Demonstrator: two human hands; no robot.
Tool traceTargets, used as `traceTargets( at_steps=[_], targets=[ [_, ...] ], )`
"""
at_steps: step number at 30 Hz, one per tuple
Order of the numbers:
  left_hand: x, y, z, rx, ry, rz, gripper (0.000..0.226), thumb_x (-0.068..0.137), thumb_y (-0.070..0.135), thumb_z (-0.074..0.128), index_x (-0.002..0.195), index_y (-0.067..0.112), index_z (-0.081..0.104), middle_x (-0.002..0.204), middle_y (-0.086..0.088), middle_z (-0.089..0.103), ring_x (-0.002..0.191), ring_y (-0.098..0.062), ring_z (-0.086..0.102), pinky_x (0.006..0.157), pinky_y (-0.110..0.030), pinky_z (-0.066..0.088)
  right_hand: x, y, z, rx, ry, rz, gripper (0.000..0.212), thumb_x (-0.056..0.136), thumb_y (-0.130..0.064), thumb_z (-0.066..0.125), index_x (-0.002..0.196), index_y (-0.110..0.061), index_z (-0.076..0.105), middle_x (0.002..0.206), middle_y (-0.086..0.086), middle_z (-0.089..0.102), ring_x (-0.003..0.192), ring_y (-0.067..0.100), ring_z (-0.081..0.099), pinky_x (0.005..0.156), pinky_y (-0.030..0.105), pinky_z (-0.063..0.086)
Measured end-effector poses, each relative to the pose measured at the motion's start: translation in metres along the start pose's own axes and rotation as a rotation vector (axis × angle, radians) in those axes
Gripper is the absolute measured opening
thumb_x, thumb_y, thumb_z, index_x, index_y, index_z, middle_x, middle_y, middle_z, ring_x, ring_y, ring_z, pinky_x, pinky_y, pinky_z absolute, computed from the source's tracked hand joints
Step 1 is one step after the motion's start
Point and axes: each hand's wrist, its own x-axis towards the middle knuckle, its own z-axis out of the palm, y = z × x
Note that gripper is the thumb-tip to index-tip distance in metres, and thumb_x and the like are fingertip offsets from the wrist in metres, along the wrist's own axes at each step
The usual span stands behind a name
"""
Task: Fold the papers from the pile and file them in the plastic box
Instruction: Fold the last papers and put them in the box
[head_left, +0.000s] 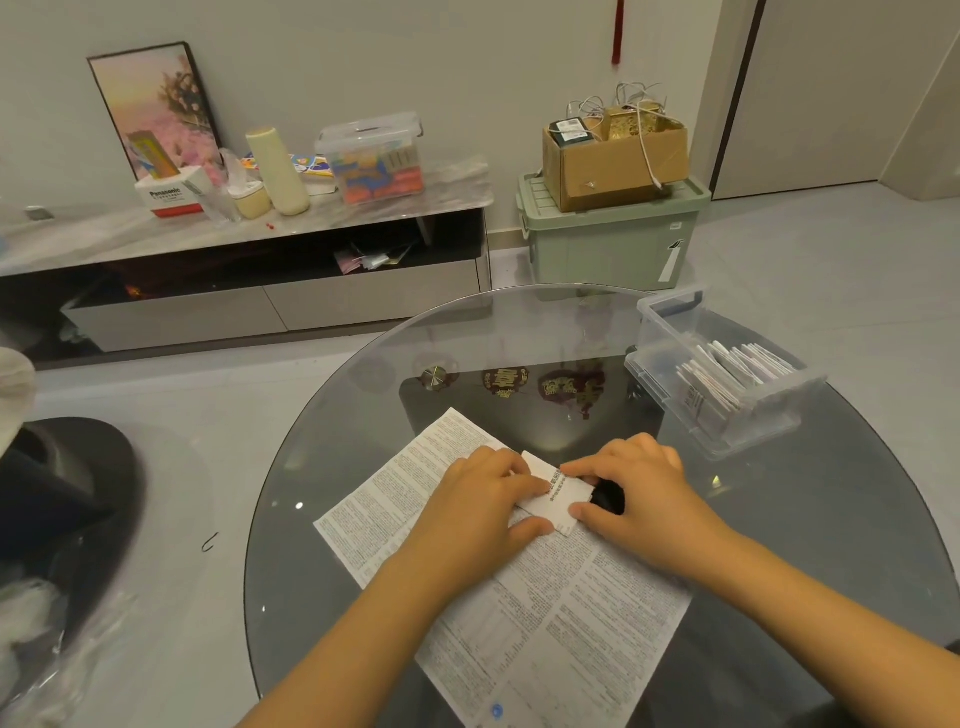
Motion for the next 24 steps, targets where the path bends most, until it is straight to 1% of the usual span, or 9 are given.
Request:
traceTargets(
  at_steps=[4, 7, 9, 10, 13, 15, 17, 20, 24],
  targets=[
    [0.003, -0.001, 0.0, 0.085, 0.017, 0.06, 0.044, 0.094, 0.049, 0.044, 0.135, 0.034, 0.049, 0.129, 0.012, 0.049, 0.119, -0.008, 0.038, 0.101, -0.024, 0.026, -0.005, -0.002, 0.004, -0.065, -0.031, -0.117, 0.046, 0.083, -0.057, 0.054, 0.125, -0.039, 0.055, 0.107, -0.022, 0.044, 0.105, 0.004, 0.03, 0.089, 0.021, 0.016],
    [0.002, -0.004, 0.0, 0.091, 0.018, 0.074, 0.043, 0.095, 0.049, 0.042, 0.135, 0.035, 0.049, 0.129, 0.012, 0.049, 0.118, -0.008, 0.038, 0.101, -0.025, 0.026, -0.006, -0.007, 0.005, -0.161, 0.002, -0.17, 0.04, 0.085, -0.057, 0.051, 0.118, -0.037, 0.062, 0.106, -0.019, 0.057, 0.101, 0.006, 0.043, 0.087, 0.022, 0.026],
    [0.002, -0.007, 0.0, 0.073, 0.015, 0.081, 0.043, 0.094, 0.05, 0.044, 0.134, 0.035, 0.049, 0.128, 0.014, 0.049, 0.118, -0.007, 0.038, 0.102, -0.025, 0.025, -0.005, -0.009, 0.007, -0.27, 0.042, -0.219, 0.03, 0.084, -0.05, 0.047, 0.091, -0.034, 0.072, 0.083, -0.016, 0.065, 0.078, 0.009, 0.054, 0.071, 0.023, 0.04],
    [0.002, -0.009, 0.001, 0.055, 0.015, 0.082, 0.043, 0.094, 0.049, 0.045, 0.134, 0.035, 0.05, 0.128, 0.014, 0.049, 0.117, -0.006, 0.038, 0.102, -0.025, 0.025, -0.005, -0.01, 0.009, -0.32, 0.053, -0.224, 0.03, 0.082, -0.045, 0.044, 0.073, -0.032, 0.069, 0.068, -0.014, 0.064, 0.064, 0.009, 0.053, 0.059, 0.023, 0.042],
    [0.003, -0.01, 0.004, 0.024, 0.048, 0.1, 0.036, 0.095, 0.041, 0.047, 0.129, 0.033, 0.056, 0.122, 0.013, 0.053, 0.113, -0.007, 0.041, 0.1, -0.024, 0.028, -0.005, -0.016, 0.011, -0.395, 0.135, -0.22, 0.033, 0.077, -0.033, 0.039, 0.048, -0.024, 0.052, 0.042, -0.007, 0.047, 0.04, 0.01, 0.039, 0.039, 0.024, 0.031],
    [0.002, -0.007, 0.007, -0.002, 0.097, 0.095, 0.03, 0.096, 0.035, 0.049, 0.122, 0.029, 0.063, 0.116, 0.012, 0.059, 0.108, -0.008, 0.045, 0.097, -0.026, 0.034, -0.004, -0.016, 0.006, -0.422, 0.197, -0.204, 0.033, 0.076, -0.029, 0.038, 0.046, -0.022, 0.048, 0.037, -0.005, 0.038, 0.036, 0.01, 0.026, 0.035, 0.023, 0.022],
    [0.002, -0.002, 0.007, -0.069, 0.175, 0.049, 0.025, 0.095, 0.032, 0.052, 0.113, 0.027, 0.068, 0.109, 0.011, 0.064, 0.102, -0.008, 0.05, 0.092, -0.025, 0.039, -0.004, -0.014, 0.002, -0.402, 0.259, -0.186, 0.029, 0.076, -0.026, 0.041, 0.048, -0.021, 0.048, 0.037, -0.006, 0.033, 0.035, 0.011, 0.022, 0.033, 0.023, 0.016],
    [0.003, 0.011, 0.0, -0.208, 0.267, -0.033, 0.02, 0.094, 0.03, 0.055, 0.105, 0.03, 0.071, 0.1, 0.015, 0.068, 0.097, -0.003, 0.052, 0.083, -0.014, 0.039, -0.006, -0.011, -0.005, -0.329, 0.31, -0.19, 0.017, 0.073, -0.024, 0.055, 0.056, -0.024, 0.057, 0.041, -0.008, 0.042, 0.038, 0.01, 0.038, 0.033, 0.023, 0.025],
    [0.009, 0.023, -0.014, -0.221, 0.287, -0.083, 0.02, 0.094, 0.028, 0.054, 0.104, 0.032, 0.071, 0.097, 0.014, 0.069, 0.093, -0.003, 0.056, 0.081, -0.016, 0.042, -0.007, -0.004, -0.02, -0.235, 0.394, -0.22, 0.009, 0.074, -0.025, 0.062, 0.067, -0.027, 0.067, 0.051, -0.013, 0.054, 0.05, 0.009, 0.049, 0.038, 0.02, 0.034]
  ],
)
